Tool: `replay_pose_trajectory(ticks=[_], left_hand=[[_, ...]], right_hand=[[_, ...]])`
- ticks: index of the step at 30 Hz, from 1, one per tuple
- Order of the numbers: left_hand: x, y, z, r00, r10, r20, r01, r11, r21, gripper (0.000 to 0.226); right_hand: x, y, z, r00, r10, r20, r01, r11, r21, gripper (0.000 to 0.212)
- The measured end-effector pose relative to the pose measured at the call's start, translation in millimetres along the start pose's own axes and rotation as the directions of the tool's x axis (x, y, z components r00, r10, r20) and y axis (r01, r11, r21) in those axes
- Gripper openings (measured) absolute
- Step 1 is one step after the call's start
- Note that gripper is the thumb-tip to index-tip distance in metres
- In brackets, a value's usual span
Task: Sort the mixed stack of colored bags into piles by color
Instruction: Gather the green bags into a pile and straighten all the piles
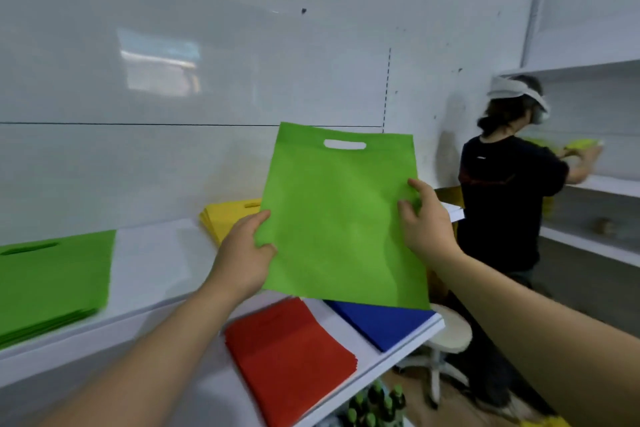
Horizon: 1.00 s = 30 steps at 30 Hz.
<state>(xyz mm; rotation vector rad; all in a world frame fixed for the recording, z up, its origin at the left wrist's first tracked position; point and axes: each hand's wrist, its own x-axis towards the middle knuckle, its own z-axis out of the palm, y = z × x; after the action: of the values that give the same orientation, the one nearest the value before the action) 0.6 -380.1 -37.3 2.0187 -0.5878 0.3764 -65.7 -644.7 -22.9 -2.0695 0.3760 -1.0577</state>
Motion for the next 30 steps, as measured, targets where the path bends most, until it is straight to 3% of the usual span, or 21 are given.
replay_pose_trajectory(ticks=[9, 15, 22, 30], left_hand=[[26.5, 98.3, 183.5, 0.992, 0.058, 0.111, -0.049, 0.996, -0.078, 0.058], [41.8, 137.4, 264.5, 0.979, 0.068, 0.192, -0.048, 0.993, -0.106, 0.061], [88.7, 131.8, 312.2, 0.976, 0.061, 0.208, -0.047, 0.996, -0.075, 0.062], [174.9, 91.9, 341.1, 0.988, 0.007, 0.156, -0.009, 1.0, 0.012, 0.062]], right_hand=[[72.7, 125.2, -150.2, 0.996, 0.054, -0.071, -0.062, 0.991, -0.118, 0.047], [107.0, 178.2, -202.4, 0.991, 0.077, -0.111, -0.095, 0.981, -0.17, 0.048], [159.6, 229.5, -192.0, 0.987, 0.116, -0.108, -0.132, 0.98, -0.146, 0.048], [252.1, 267.2, -118.8, 0.995, 0.095, -0.016, -0.096, 0.986, -0.136, 0.047]])
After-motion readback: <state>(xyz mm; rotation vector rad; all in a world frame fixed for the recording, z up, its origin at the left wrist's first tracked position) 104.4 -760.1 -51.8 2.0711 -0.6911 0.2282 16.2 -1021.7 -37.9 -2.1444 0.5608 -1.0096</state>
